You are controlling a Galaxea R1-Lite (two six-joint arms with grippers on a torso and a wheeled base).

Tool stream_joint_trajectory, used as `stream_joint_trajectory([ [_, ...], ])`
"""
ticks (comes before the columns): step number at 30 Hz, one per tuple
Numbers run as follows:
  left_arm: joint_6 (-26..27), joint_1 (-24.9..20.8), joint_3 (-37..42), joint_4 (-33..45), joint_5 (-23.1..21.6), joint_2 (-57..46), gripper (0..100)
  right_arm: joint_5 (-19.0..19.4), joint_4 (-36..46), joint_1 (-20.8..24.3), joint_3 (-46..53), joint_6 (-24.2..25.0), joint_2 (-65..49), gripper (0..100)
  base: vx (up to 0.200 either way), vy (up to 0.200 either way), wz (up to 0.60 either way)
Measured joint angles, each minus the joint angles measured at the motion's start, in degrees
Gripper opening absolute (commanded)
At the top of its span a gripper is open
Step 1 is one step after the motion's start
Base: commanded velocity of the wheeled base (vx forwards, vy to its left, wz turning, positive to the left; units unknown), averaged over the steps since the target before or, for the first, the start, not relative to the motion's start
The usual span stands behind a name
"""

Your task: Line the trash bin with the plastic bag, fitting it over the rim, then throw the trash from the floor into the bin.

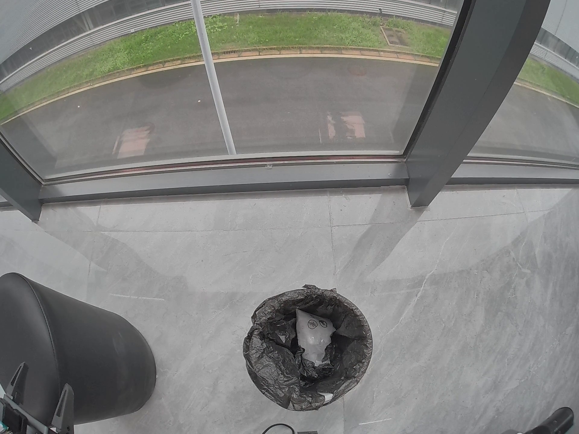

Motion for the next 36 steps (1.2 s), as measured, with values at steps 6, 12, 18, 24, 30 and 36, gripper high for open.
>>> stream_joint_trajectory([
  [6, 0.0, 0.0, 0.0, 0.0, 0.0, 0.0, 100, 1.6, -16.5, 0.0, 10.3, 0.9, -0.5, 0, 0.000, 0.000, 0.00],
  [12, 0.0, 0.0, 0.0, 0.0, 0.0, 0.0, 100, 5.4, -23.6, 0.0, 16.3, 4.6, -0.6, 0, 0.000, 0.000, 0.00],
  [18, 0.0, 0.0, 0.0, 0.0, 0.0, 0.0, 100, 10.8, -15.9, 0.0, 18.1, 11.6, -0.6, 0, 0.000, 0.000, 0.00],
  [24, 0.0, 0.0, 0.0, 0.0, 0.0, 0.0, 100, 19.2, -13.9, -0.1, 18.4, 13.8, -0.6, 0, 0.000, 0.000, 0.00],
  [30, 0.0, 0.0, 0.0, 0.0, 0.0, 0.0, 100, 24.7, -13.1, -0.1, 18.5, 9.8, -0.6, 0, 0.000, 0.000, 0.00],
  [36, 0.0, 0.0, 0.0, 0.0, 0.0, 0.0, 100, 25.2, -12.6, -0.1, 18.5, 3.8, -0.6, 0, 0.000, 0.000, 0.00],
])
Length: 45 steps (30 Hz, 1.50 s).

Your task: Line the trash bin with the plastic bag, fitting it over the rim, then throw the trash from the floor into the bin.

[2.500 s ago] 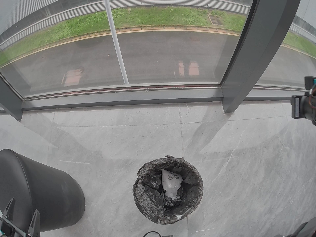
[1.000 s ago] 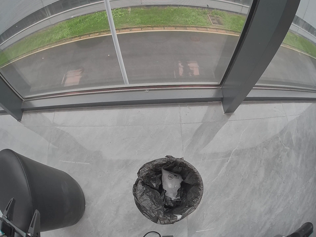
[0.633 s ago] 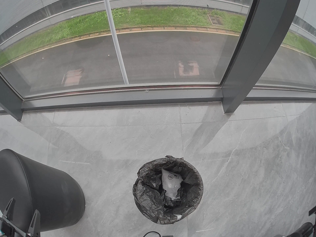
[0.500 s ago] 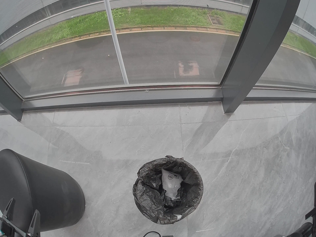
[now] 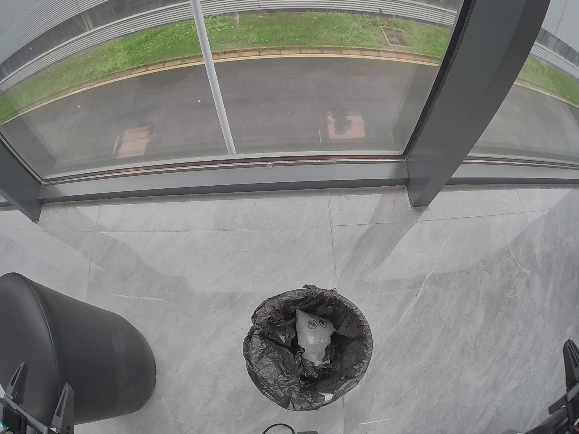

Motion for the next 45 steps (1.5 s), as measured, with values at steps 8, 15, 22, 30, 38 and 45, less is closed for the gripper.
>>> stream_joint_trajectory([
  [8, 0.0, 0.0, 0.0, 0.0, 0.0, 0.0, 100, -0.1, 1.3, 0.1, 0.0, 5.0, 0.0, 0, 0.000, 0.000, 0.00],
  [15, 0.0, 0.0, 0.0, 0.0, 0.0, 0.0, 100, 0.9, 1.4, 0.0, 0.0, 4.7, 0.1, 0, 0.000, 0.000, 0.00],
  [22, 0.0, 0.0, 0.0, 0.0, 0.0, 0.0, 100, 2.3, 1.4, 0.0, 0.0, 3.5, 0.1, 0, 0.000, 0.000, 0.00],
  [30, 0.0, 0.0, 0.0, 0.0, 0.0, 0.0, 100, -3.0, 0.0, 0.0, 0.0, 2.2, 0.1, 0, 0.000, 0.000, 0.00],
  [38, 0.0, 0.0, 0.0, 0.0, 0.0, 0.0, 100, 2.7, 1.2, 0.0, 0.0, 3.4, 0.2, 0, 0.000, 0.000, 0.00],
  [45, 0.0, 0.0, 0.0, 0.0, 0.0, 0.0, 100, 3.7, 2.3, 0.0, 0.0, 6.0, 0.2, 0, 0.000, 0.000, 0.00],
])
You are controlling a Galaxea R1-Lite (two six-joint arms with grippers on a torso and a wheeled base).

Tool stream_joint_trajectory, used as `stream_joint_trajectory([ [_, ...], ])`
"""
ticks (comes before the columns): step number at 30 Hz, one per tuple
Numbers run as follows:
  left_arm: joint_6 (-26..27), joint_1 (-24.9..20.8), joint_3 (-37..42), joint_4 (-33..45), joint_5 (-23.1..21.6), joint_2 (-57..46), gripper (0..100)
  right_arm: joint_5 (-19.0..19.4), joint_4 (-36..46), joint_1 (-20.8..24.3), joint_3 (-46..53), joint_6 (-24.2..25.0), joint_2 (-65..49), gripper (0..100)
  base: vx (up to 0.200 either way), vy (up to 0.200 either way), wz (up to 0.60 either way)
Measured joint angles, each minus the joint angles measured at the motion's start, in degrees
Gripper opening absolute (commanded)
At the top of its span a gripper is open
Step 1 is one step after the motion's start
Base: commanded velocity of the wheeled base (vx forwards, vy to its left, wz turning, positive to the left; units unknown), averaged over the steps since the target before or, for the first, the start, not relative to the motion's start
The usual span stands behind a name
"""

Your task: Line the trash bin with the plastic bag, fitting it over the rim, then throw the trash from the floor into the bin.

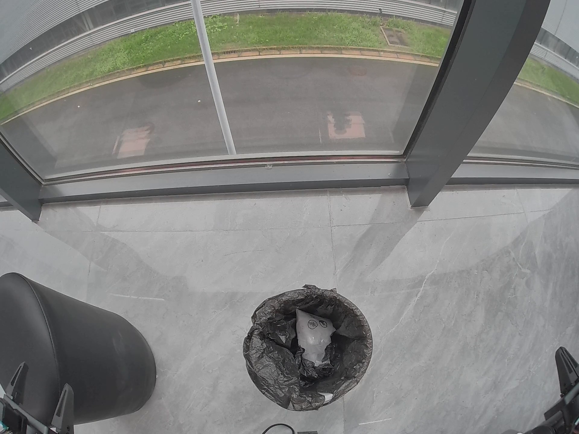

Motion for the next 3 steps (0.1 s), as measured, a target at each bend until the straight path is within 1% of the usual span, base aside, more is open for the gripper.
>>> stream_joint_trajectory([
  [3, 0.0, 0.0, 0.0, 0.0, 0.0, 0.0, 100, 0.0, 0.0, 0.0, 0.0, 0.2, 0.0, 0, 0.000, 0.000, 0.00],
])
